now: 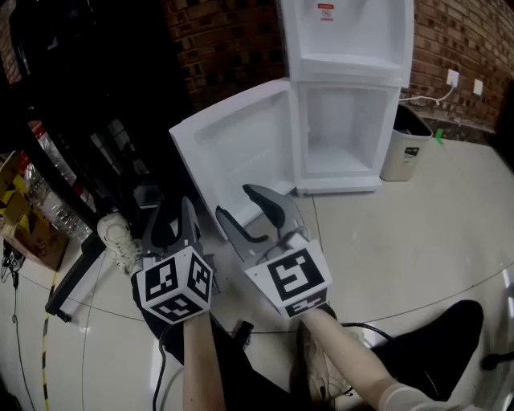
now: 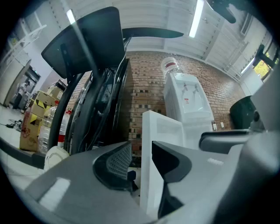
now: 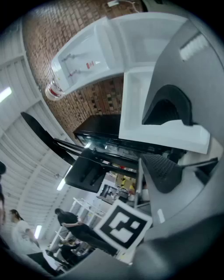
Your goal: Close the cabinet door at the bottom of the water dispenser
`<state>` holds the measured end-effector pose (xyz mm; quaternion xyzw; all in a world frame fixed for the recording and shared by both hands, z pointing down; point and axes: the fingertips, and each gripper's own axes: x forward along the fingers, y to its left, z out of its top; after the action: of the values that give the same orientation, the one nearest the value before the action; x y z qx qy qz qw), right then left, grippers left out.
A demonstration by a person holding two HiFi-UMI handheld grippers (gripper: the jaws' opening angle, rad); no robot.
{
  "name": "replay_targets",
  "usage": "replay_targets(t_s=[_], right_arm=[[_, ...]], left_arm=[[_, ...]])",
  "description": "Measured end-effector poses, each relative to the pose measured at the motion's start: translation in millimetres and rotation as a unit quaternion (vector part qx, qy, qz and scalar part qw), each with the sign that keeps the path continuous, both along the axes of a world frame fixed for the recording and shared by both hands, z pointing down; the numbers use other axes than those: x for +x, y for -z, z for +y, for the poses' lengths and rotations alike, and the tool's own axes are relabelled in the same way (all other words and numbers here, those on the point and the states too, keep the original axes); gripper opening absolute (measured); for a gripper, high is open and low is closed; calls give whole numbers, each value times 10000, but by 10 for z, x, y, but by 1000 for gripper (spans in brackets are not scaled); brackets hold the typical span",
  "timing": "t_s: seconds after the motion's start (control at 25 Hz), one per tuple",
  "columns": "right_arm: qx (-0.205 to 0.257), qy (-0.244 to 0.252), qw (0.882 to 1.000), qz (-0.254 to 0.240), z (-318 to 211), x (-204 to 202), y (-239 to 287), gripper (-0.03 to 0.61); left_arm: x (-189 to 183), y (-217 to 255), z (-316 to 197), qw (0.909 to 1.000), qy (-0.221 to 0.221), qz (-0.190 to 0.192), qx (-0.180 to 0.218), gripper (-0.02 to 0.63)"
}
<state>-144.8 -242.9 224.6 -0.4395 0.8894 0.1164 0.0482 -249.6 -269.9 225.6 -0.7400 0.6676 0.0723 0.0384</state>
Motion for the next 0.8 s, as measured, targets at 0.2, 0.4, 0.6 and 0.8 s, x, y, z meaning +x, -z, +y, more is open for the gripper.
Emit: replay_targets(t_s=[0.2,0.4,0.6,0.8], right_arm=[[-262,-293,9983,439,-563,-432,-244,202],[-230,-847,9948,526,-927,-548,-355,203],[-273,-1013,9927,601,-1133,-627,-482,225],[-266,-987,9923,698,-1229,-734,-563,229]], left_arm=[[-177,190,-264,9990,-36,-339,297,130],[-259,49,-518,9985,28,-538,120,92],[-405,-250,-625,9985,214,-373,-347,64],[-602,-347,-620,9983,310,276,-401,62]])
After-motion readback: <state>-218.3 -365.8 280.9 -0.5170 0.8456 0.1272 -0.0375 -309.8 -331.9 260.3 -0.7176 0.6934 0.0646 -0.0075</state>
